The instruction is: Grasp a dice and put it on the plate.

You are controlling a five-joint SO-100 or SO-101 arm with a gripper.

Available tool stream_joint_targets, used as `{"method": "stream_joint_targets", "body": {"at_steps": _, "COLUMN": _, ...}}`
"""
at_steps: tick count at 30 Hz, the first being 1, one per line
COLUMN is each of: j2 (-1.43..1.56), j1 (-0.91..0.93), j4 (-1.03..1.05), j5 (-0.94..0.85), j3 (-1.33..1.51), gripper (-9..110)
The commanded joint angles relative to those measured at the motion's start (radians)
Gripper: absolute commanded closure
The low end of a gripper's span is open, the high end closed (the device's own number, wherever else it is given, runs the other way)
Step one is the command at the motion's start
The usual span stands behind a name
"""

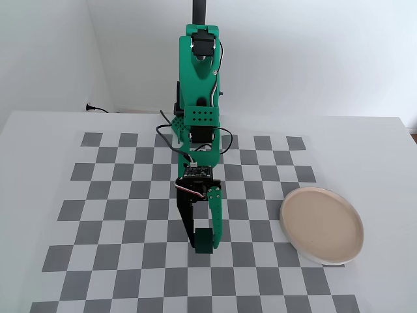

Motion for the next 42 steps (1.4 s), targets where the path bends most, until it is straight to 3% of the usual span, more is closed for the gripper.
{"method": "stream_joint_targets", "body": {"at_steps": 1, "j2": 0.130, "j1": -0.083, "j4": 0.046, "j5": 0.003, "j3": -0.048, "gripper": 106}}
{"method": "stream_joint_targets", "body": {"at_steps": 27, "j2": 0.307, "j1": -0.532, "j4": 0.284, "j5": -0.020, "j3": -0.049, "gripper": 106}}
{"method": "stream_joint_targets", "body": {"at_steps": 42, "j2": 0.224, "j1": -0.669, "j4": 0.342, "j5": -0.071, "j3": -0.152, "gripper": 106}}
